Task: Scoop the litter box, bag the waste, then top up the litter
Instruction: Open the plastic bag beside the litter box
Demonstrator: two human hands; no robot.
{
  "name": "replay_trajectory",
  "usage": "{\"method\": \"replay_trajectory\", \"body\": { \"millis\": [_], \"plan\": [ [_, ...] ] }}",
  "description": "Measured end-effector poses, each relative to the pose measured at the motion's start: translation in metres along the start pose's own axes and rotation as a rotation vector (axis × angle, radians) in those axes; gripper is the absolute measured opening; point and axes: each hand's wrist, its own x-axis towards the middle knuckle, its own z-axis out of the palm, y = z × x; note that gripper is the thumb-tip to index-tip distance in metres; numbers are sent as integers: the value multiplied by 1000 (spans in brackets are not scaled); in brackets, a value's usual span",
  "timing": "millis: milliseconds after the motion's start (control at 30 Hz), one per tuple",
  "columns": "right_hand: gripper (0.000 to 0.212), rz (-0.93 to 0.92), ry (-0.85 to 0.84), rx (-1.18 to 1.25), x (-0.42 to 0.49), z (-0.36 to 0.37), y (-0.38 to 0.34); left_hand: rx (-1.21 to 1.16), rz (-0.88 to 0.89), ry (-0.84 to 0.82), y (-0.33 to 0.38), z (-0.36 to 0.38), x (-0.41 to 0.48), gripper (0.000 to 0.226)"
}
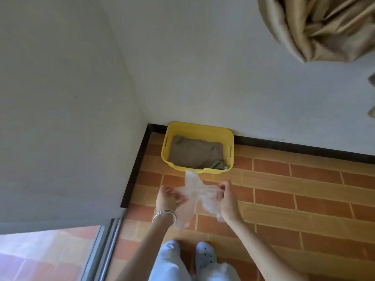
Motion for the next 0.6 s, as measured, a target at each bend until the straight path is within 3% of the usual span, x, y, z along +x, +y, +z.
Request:
{"method": "replay_trajectory", "body": {
  "millis": [100, 233, 267, 400, 467, 500, 533, 600],
  "plan": [
    [11, 38, -36, 102, 49, 43, 57, 51, 11, -41, -44, 16, 79, 27],
    [13, -7, -226, 150, 106, 80, 142, 128, 98, -153, -98, 20, 174, 14],
    [14, -5, -286, 145, 120, 85, 163, 108, 100, -212, -110, 19, 194, 8],
    [27, 47, -528, 290, 162, 95, 228, 90, 146, -543, -157, 9, 265, 21],
    [16, 40, -588, 274, 177, 103, 253, 380, 304, -572, -178, 14, 294, 32],
    [11, 17, -595, 180, 183, 108, 263, 611, 429, -505, -192, 18, 311, 46],
    [16, -68, -553, -24, 189, 115, 274, 855, 549, -425, -203, 24, 322, 54],
    [17, -264, -455, -403, 199, 129, 290, 1177, 749, -320, -222, 37, 333, 41]
  ]
}}
